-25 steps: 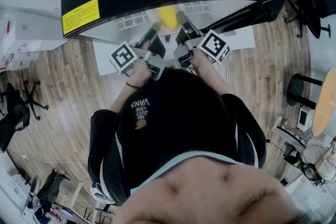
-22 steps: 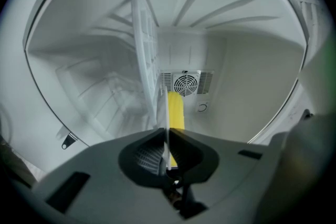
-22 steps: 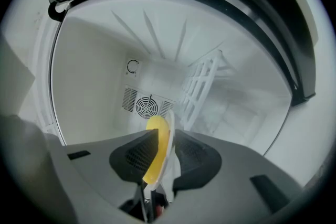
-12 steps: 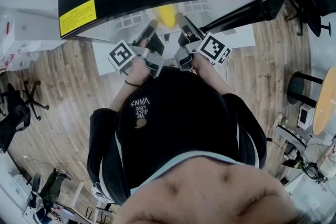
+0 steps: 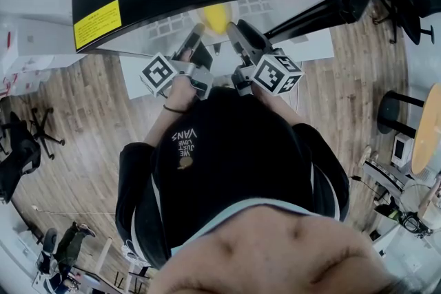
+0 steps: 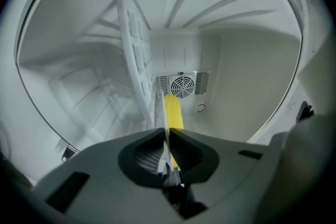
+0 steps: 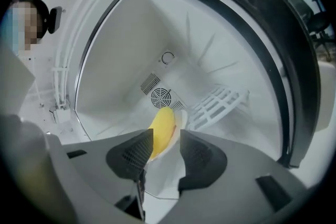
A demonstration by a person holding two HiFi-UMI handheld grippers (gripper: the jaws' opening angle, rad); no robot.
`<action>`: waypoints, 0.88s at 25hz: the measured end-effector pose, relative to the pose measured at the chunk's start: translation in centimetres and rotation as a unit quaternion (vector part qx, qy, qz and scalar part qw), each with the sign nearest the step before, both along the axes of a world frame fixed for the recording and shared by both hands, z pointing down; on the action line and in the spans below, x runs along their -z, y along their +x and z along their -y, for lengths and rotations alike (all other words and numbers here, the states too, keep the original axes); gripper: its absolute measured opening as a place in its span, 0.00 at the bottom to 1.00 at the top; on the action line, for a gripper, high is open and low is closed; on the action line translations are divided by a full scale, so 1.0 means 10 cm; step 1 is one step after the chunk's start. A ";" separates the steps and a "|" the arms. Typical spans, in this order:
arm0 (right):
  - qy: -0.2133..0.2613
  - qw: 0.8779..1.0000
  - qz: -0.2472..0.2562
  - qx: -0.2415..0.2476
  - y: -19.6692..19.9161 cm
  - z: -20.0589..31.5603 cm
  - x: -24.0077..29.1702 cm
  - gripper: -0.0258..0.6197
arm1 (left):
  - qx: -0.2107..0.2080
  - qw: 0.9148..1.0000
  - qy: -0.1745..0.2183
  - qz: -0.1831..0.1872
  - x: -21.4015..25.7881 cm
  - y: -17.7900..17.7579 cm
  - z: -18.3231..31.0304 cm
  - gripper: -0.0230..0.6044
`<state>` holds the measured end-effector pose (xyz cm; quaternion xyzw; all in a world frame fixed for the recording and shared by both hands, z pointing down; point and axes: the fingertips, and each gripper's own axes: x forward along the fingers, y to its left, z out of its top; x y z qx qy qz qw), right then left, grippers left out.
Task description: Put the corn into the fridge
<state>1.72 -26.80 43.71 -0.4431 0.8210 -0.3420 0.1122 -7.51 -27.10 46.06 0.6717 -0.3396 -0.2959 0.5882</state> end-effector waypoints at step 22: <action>0.062 0.990 -0.118 0.044 -0.10 -0.23 -0.02 0.24 | 0.013 0.987 0.087 0.137 0.07 -0.06 -0.11 0.10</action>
